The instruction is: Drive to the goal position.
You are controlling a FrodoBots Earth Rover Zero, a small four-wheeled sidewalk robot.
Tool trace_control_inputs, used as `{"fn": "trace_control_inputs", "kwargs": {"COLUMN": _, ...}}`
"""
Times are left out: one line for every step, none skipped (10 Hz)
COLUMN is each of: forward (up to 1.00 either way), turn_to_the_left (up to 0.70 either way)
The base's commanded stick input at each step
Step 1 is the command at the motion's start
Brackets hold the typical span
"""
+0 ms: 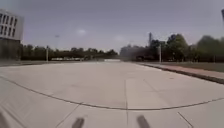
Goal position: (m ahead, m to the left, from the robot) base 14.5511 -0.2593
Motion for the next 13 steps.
{"fn": "trace_control_inputs", "kwargs": {"forward": 0.70, "turn_to_the_left": 0.00}}
{"fn": "trace_control_inputs", "kwargs": {"forward": 0.70, "turn_to_the_left": 0.00}}
{"fn": "trace_control_inputs", "kwargs": {"forward": 0.70, "turn_to_the_left": 0.00}}
{"fn": "trace_control_inputs", "kwargs": {"forward": 0.70, "turn_to_the_left": 0.00}}
{"fn": "trace_control_inputs", "kwargs": {"forward": 0.70, "turn_to_the_left": 0.00}}
{"fn": "trace_control_inputs", "kwargs": {"forward": 0.70, "turn_to_the_left": 0.00}}
{"fn": "trace_control_inputs", "kwargs": {"forward": 0.70, "turn_to_the_left": 0.00}}
{"fn": "trace_control_inputs", "kwargs": {"forward": 0.70, "turn_to_the_left": 0.00}}
{"fn": "trace_control_inputs", "kwargs": {"forward": 0.70, "turn_to_the_left": 0.00}}
{"fn": "trace_control_inputs", "kwargs": {"forward": 0.70, "turn_to_the_left": 0.00}}
{"fn": "trace_control_inputs", "kwargs": {"forward": 0.70, "turn_to_the_left": 0.00}}
{"fn": "trace_control_inputs", "kwargs": {"forward": 0.70, "turn_to_the_left": 0.00}}
{"fn": "trace_control_inputs", "kwargs": {"forward": 0.70, "turn_to_the_left": 0.00}}
